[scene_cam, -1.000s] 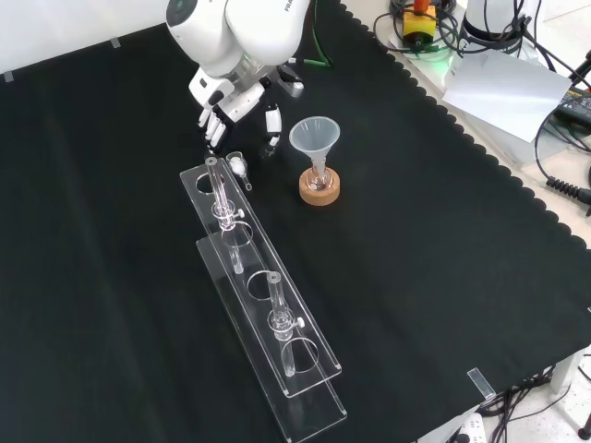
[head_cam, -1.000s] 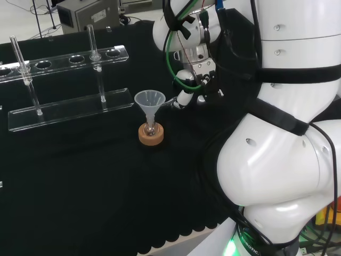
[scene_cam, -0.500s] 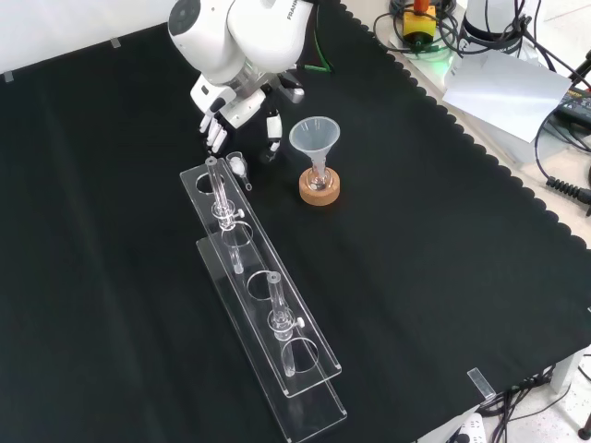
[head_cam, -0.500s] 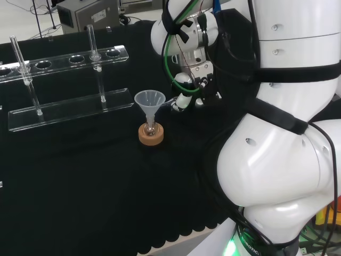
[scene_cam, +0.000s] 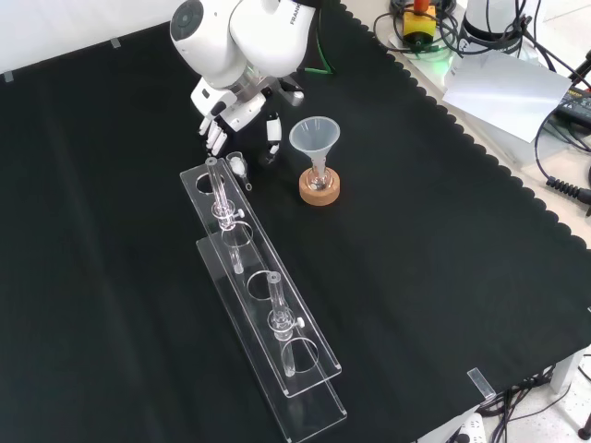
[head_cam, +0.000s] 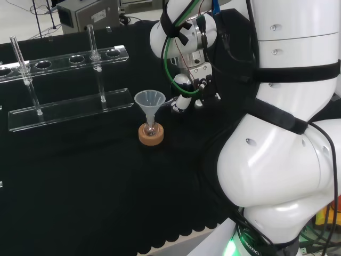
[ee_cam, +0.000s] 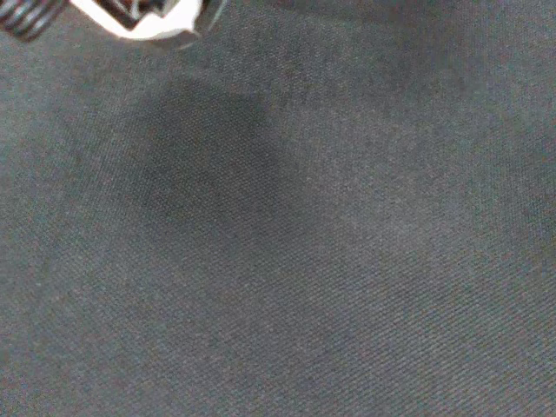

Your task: Pick up the weighing funnel.

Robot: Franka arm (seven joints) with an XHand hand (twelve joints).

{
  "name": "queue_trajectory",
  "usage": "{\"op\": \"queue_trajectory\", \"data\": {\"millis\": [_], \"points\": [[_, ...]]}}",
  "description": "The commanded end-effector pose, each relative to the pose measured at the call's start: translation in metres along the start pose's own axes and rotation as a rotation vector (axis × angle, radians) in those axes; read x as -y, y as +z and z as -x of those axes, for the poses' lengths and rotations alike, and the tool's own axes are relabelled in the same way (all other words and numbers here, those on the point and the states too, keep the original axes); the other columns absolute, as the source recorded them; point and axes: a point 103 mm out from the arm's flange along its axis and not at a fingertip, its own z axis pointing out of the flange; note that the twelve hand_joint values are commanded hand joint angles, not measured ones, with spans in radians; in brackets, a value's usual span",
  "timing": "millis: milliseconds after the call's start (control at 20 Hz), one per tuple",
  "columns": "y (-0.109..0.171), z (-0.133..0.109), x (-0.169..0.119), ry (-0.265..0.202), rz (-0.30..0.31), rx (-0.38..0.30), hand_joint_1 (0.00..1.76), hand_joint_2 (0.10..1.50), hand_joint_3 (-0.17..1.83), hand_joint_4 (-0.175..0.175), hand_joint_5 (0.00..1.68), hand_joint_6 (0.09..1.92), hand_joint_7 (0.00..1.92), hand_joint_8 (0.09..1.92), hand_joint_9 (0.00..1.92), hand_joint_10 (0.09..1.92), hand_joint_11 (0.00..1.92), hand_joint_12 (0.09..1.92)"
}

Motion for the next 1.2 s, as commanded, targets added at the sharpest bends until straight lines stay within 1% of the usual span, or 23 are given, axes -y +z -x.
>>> {"op": "queue_trajectory", "data": {"millis": [50, 100, 200, 300, 400, 700, 1200], "points": [[-0.0011, 0.0009, -0.0001, 0.005, 0.001, 0.010, 0.87, 0.63, 0.62, -0.064, 0.67, 0.16, 0.40, 0.71, 0.68, 0.59, 0.40, 1.31], [-0.0011, 0.0008, -0.0001, 0.005, -0.002, 0.011, 0.87, 0.63, 0.63, -0.063, 0.66, 0.21, 0.40, 0.70, 0.68, 0.59, 0.40, 1.31], [-0.0010, 0.0009, -0.0001, 0.004, -0.004, 0.010, 0.88, 0.63, 0.63, -0.059, 0.62, 0.41, 0.41, 0.70, 0.69, 0.59, 0.40, 1.31], [-0.0006, 0.0012, -0.0001, 0.005, -0.004, 0.010, 0.88, 0.63, 0.64, -0.051, 0.61, 0.62, 0.41, 0.70, 0.69, 0.59, 0.40, 1.31], [-0.0001, 0.0019, 0.0001, 0.002, -0.002, 0.009, 0.89, 0.63, 0.64, -0.047, 0.62, 0.72, 0.41, 0.71, 0.69, 0.59, 0.40, 1.31], [0.0009, 0.0013, -0.0004, -0.003, -0.004, 0.008, 0.89, 0.63, 0.65, -0.040, 0.64, 0.81, 0.42, 0.71, 0.70, 0.59, 0.41, 1.31], [0.0031, -0.0028, -0.0048, -0.011, -0.015, 0.008, 0.89, 0.63, 0.66, -0.041, 0.63, 0.84, 0.42, 0.71, 0.70, 0.59, 0.41, 1.31]]}}
